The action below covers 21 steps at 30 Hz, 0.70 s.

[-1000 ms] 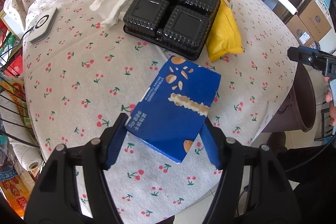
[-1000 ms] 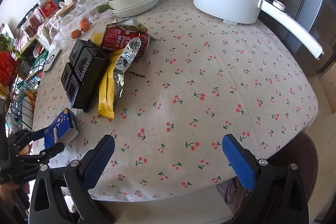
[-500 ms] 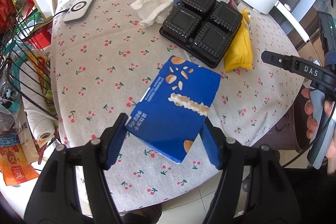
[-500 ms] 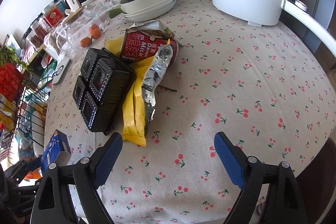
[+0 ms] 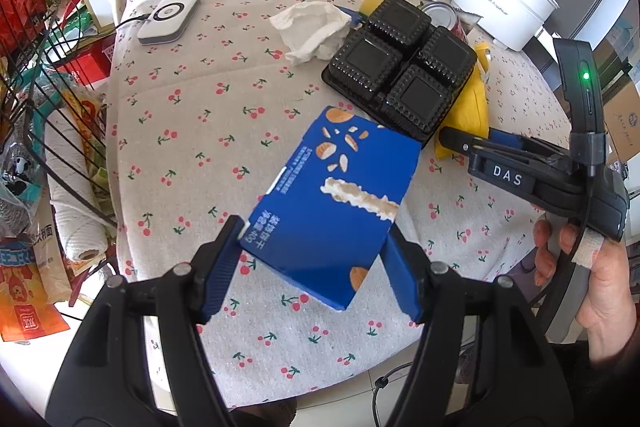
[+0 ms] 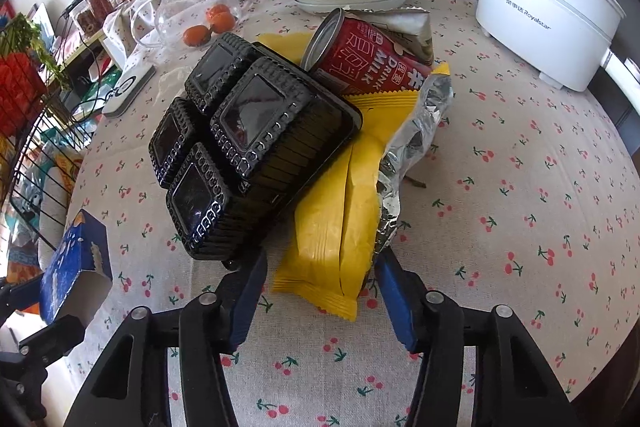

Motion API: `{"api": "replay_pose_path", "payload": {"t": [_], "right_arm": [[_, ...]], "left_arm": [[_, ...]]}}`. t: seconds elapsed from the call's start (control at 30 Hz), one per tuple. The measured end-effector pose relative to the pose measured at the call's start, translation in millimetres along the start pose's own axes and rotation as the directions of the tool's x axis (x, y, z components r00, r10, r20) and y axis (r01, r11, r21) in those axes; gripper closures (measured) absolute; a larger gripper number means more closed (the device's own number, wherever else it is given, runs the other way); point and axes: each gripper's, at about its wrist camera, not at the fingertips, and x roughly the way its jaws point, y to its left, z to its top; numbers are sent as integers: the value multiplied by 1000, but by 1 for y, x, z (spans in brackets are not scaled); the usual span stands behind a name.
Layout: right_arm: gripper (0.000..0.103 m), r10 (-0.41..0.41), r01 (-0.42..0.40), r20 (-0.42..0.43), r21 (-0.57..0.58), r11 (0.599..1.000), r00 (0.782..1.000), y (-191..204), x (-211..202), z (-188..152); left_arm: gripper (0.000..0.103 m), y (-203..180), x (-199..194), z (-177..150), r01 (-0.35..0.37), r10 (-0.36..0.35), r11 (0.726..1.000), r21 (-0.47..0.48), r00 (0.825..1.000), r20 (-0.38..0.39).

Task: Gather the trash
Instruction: 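Grasp the blue snack box with the left gripper while the right grasps the yellow chip bag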

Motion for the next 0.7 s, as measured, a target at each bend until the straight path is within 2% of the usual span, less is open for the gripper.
{"api": "replay_pose_path", "payload": {"t": [0.1,0.33,0.5,0.7], "right_arm": [[67,0,0,7,-17,1000,1000,-1,-3,0],[86,14,-14,18,-43,999,1000,-9,-29,-5],[91,-5,6,18,-48,999,1000,-24,-51,-14],[92,24,-25,22,13,1000,999,-58,-77,-27]], "left_arm": [[35,-2,-1,0,1,-1,1000,4,1000,4],[35,-13,-5,1,30,-30,1000,9,999,14],[35,-25,-9,1,44,-44,999,16,998,34],[35,-42,-13,2,68,-69,997,27,996,47]]}}
